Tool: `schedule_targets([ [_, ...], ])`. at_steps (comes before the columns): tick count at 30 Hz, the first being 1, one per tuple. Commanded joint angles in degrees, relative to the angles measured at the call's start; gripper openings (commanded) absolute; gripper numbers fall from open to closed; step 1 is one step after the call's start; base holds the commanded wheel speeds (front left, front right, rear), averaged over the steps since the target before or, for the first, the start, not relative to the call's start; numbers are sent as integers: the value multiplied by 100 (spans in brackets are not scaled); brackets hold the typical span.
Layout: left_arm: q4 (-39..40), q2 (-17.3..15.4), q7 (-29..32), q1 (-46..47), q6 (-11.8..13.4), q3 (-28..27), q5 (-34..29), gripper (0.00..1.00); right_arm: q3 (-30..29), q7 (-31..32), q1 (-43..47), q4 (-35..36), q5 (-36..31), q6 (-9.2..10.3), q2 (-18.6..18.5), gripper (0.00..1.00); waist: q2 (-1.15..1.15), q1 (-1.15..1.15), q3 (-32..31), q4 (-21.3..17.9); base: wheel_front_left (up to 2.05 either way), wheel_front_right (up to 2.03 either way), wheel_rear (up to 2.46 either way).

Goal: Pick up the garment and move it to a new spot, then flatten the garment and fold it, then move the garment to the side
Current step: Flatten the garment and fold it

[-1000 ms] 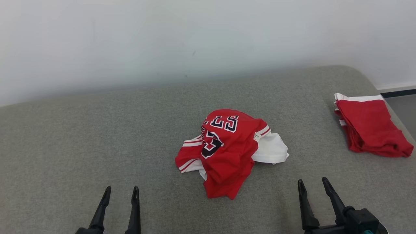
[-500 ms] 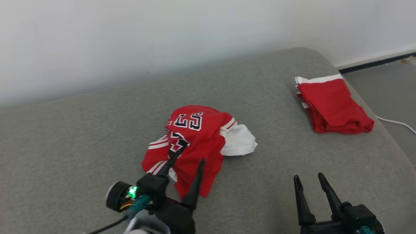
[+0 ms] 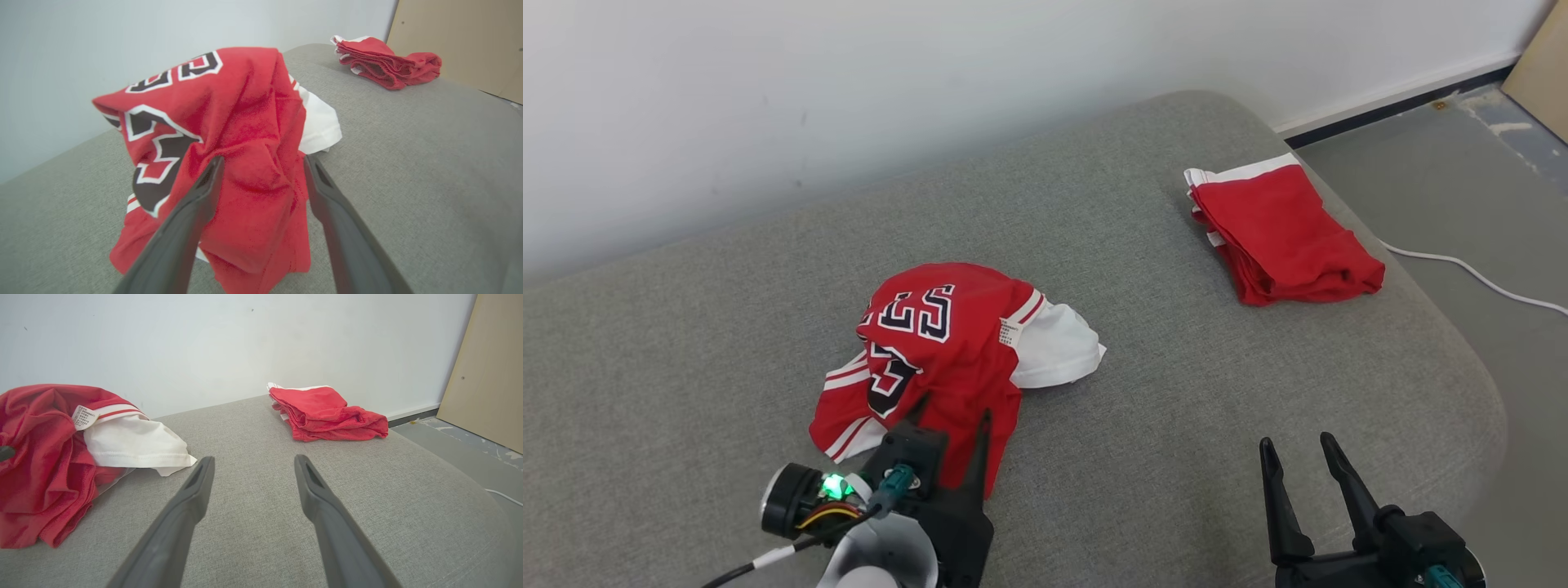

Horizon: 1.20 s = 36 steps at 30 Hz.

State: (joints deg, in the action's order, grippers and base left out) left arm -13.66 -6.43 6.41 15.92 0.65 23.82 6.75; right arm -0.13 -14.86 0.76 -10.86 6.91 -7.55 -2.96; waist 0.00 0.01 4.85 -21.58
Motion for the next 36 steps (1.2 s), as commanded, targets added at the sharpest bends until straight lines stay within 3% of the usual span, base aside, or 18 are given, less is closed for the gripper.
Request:
schedule_targets([
  [1, -64, -5, 16, 98, 119, -57, -39, 100, 10, -24, -54, -7, 25, 14, 16, 100, 0, -1, -2, 3, 0, 0, 0],
  [5, -320, 15, 72, 131, 383, -161, -72, 100, 48, -30, -72, -20, 32, 14, 16, 100, 0, -1, -10, 35, 0, 0, 0],
  [6, -365, 23, 67, 151, 398, -179, -40, 40, 52, -32, -76, -20, 37, 14, 16, 100, 0, -1, -7, 46, 0, 0, 0],
  [7, -390, 30, 13, 175, 406, -187, -21, 5, 59, -33, -76, -18, 43, 14, 15, 100, 0, -1, -4, 59, 0, 0, 0],
  [8, -426, 34, 0, 178, 391, -189, 9, 0, 65, -34, -75, -17, 43, 14, 16, 100, 0, -1, 0, 69, 0, 0, 0],
  [13, -344, 127, -214, 417, 241, -201, 228, 0, 42, -35, -83, -16, 56, 14, 16, 100, 0, -1, 26, 131, 0, 0, 0],
  [20, -101, 330, -421, 1918, -285, 326, 517, 0, 97, -38, -156, -17, 105, 14, 16, 100, 0, -1, 86, 177, 0, 0, 0],
  [23, 76, 363, -657, 2631, -422, 649, 1123, 0, 155, -38, -210, -27, 130, 14, 17, 100, 0, -1, 120, 133, 0, 0, 0],
  [26, 279, 356, -1038, 3402, -320, 1008, 1952, 0, 190, -38, -242, -53, 150, 14, 15, 100, 0, -1, 144, 78, 0, 0, 0],
  [29, 371, 346, -1537, 3978, -65, 1188, 2791, 0, 182, -39, -255, -47, 177, 14, 17, 100, 0, -1, 163, 66, 0, 0, 0],
  [33, 148, 343, -1803, 4247, 223, 1201, 3122, 0, 113, -39, -197, -9, 190, 14, 16, 100, 0, -1, 202, 166, 0, 0, 0],
  [36, -261, 283, -1881, 3947, 453, 1085, 3233, 0, 52, -39, -163, 31, 180, 14, 15, 100, 0, -1, 255, 362, 0, 0, 0],
])
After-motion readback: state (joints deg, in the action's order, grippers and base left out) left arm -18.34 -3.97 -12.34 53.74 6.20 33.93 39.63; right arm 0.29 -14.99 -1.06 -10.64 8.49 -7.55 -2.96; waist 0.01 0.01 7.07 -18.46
